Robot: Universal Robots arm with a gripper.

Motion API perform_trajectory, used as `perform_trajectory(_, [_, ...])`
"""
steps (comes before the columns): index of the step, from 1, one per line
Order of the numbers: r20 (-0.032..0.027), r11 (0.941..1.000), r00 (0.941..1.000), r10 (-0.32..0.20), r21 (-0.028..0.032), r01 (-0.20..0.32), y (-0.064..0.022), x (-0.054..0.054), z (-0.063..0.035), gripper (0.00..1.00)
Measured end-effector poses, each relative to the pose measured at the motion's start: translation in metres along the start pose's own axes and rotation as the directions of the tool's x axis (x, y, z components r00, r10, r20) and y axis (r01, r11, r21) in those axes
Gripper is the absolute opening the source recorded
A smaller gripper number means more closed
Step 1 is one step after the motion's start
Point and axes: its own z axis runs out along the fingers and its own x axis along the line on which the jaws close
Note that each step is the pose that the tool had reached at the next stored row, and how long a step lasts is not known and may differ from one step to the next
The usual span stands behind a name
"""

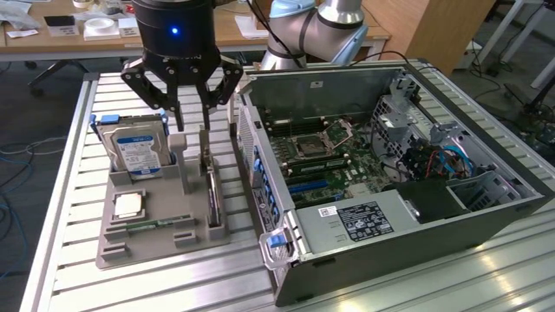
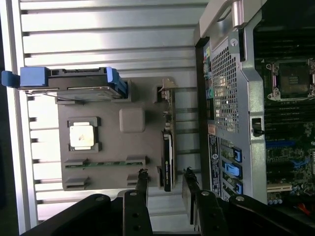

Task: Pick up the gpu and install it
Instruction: 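Pick up the gpu and move the gpu toward the slot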

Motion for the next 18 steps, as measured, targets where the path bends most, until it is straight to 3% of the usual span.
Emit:
perform_trajectory(8, [-0.0002,1.0,1.0,0.0,0.0001,0.0,-0.0004,0.0,0.0098,0.42])
perform_trajectory(18, [-0.0002,1.0,1.0,0.0,0.0002,0.0,-0.0007,0.0,0.0153,0.42])
